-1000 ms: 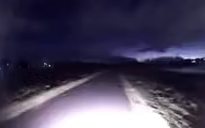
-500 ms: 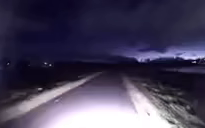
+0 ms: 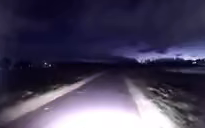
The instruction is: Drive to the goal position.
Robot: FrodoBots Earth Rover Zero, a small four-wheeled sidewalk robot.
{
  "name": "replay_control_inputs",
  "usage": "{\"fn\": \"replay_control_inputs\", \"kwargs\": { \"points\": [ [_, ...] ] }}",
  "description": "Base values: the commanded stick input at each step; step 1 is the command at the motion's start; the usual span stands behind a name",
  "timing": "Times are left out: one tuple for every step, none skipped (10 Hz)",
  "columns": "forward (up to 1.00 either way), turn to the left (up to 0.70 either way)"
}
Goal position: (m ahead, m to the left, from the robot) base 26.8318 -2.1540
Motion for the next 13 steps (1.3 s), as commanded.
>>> {"fn": "replay_control_inputs", "kwargs": {
  "points": [
    [0.85,-0.12],
    [0.85,0.00],
    [0.85,0.00],
    [0.85,0.00],
    [0.85,0.00],
    [0.85,0.00],
    [0.85,-0.10],
    [0.85,-0.21],
    [0.85,-0.20],
    [0.85,-0.04],
    [0.85,0.00],
    [0.85,0.00],
    [0.85,0.00]
  ]
}}
